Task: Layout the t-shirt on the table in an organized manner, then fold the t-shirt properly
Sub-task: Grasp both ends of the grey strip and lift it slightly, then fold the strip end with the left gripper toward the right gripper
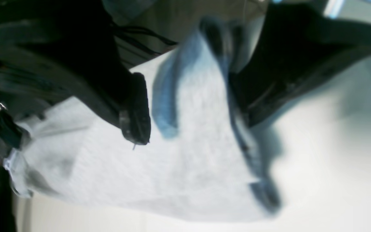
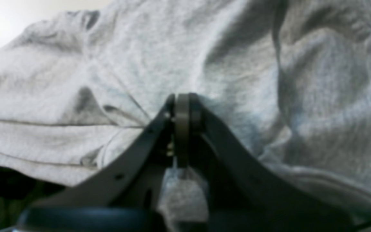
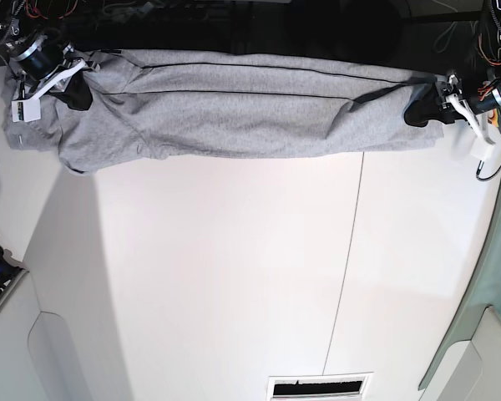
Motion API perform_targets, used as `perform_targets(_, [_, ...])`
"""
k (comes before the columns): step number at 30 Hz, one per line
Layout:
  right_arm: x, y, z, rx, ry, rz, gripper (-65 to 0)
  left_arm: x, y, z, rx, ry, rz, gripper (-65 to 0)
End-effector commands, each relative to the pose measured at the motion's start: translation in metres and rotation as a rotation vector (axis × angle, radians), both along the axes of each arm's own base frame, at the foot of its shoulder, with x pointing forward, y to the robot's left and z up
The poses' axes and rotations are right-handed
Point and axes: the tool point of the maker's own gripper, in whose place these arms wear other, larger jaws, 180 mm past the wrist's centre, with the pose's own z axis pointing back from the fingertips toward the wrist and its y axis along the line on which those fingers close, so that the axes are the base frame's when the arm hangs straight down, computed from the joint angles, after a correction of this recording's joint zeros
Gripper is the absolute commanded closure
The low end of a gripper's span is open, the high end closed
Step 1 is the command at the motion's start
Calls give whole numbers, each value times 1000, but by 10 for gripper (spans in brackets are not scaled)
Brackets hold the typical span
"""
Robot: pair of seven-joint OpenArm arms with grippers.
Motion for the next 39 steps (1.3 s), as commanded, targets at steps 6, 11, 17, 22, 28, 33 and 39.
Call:
perform_targets(6, [7,-4,9,-1,-38,1,0,-6,-5,-3,45,26,-69,-105])
perform_targets(11, [7,-4,9,-1,-38,1,0,23,-6,26,69,-95,-90,0])
perform_targets(17, [19,-3,20,42,-85,-25,0,57,-13,61,124,-235,-153,0])
perform_targets(22, [44,-12,47,55,-183,-58,0,76,-1,66,223,-260,-184,0])
perform_targets(28, [59,-17,68,53,-236,-63,0,114,37,92,374,-330,-170,0])
perform_targets(33, [57,-22,67,44,-221,-69,0,131,58,122,413,-370,-158,0])
perform_targets(39, [56,-23,66,41,-216,-71,0,121,5,120,332,-384,-282,0])
